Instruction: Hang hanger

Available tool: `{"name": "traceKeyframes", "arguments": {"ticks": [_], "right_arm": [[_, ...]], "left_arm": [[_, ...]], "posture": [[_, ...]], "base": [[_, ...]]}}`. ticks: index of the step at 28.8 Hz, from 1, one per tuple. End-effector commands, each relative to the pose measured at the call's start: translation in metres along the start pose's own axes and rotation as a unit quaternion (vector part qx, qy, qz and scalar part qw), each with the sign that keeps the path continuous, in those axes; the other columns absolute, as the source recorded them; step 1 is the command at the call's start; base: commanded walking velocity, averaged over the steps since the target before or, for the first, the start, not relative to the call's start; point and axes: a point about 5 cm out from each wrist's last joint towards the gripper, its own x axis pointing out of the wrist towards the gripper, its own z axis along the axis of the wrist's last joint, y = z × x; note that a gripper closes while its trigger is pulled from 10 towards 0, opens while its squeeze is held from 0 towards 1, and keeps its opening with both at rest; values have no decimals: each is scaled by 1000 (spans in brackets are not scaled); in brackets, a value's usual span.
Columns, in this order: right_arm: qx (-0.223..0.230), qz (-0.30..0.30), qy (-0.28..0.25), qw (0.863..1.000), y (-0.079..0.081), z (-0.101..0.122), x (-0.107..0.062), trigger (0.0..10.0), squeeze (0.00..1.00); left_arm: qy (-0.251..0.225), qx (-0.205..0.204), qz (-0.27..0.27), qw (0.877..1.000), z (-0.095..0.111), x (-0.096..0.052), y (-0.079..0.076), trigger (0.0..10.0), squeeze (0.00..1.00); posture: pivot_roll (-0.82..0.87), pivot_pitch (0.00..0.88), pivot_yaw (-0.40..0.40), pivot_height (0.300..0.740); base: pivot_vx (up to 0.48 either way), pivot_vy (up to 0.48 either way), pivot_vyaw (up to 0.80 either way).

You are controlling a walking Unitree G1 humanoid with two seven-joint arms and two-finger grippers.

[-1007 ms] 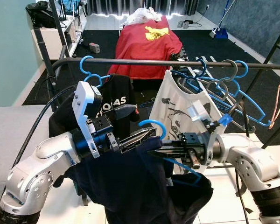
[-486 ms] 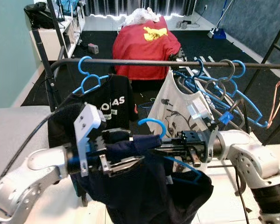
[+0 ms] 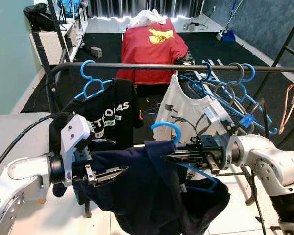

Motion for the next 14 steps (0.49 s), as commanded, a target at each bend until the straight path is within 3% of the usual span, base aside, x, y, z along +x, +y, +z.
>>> {"name": "traceKeyframes", "arguments": {"ticks": [1, 14], "right_arm": [[-21, 11, -5, 1000, 2, 11, 0, 10000, 0], [-23, 0, -5, 1000, -1, 11, -2, 10000, 0]], "left_arm": [[-4, -22, -12, 1000, 0, -1, 1, 0, 0], [-47, -30, -9, 998, 6, 0, 3, 0, 0]], "posture": [[4, 13, -15, 740], [0, 20, -21, 740]], "base": [[0, 0, 0], [0, 0, 0]]}}
